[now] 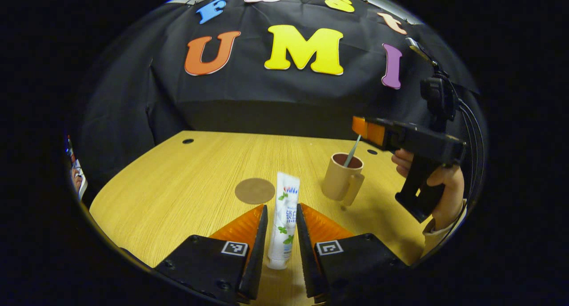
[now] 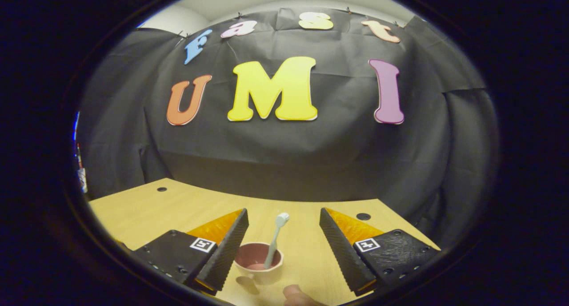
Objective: Put the toothbrush and toothpaste on the desktop into the cup, then pick up the cup and place it on the coaster on the desktop.
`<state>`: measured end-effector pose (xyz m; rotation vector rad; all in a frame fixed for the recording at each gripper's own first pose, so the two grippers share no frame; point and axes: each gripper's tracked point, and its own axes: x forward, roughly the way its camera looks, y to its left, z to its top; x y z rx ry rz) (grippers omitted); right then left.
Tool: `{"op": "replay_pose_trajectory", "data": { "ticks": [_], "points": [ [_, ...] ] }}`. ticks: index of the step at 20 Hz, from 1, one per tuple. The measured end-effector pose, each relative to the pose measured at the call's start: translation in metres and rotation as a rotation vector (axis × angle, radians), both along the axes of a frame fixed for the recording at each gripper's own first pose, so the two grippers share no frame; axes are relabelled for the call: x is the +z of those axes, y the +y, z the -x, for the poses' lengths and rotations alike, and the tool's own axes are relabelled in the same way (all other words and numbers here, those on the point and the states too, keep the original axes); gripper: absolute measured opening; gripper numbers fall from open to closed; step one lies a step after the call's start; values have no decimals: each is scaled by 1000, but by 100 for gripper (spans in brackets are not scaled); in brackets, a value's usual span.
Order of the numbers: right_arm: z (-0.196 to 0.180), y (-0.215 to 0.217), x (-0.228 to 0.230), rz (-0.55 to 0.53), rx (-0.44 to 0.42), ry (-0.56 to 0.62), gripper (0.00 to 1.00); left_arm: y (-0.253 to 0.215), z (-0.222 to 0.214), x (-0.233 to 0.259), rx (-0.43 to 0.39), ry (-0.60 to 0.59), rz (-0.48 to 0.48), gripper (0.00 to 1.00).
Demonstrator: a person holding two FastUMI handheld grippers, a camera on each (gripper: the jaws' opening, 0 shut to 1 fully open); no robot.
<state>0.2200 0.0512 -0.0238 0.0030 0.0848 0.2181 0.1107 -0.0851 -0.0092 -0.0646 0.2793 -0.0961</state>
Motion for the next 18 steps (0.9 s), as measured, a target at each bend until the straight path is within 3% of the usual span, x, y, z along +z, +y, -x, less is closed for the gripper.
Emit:
{"op": "replay_pose_trajectory", "data": {
  "ticks": [4, 10, 12, 13, 18],
  "points": [
    [20, -31, -16, -11, -46, -44, 96, -16, -13, 11, -27, 6, -17, 41],
    [30, -52, -19, -71, -30, -98, 98, -25, -28, -33, -60, 152, -18, 41],
    [31, -65, -10, -97, -62, -152, 97, -19, -30, -48, -53, 193, -50, 54],
    [32, -69, -7, -103, -77, -167, 96, -17, -30, -56, -52, 216, -54, 66],
    [39, -83, 0, -130, -108, -191, 95, -16, -33, -83, -37, 315, -95, 75]
  ]
}}
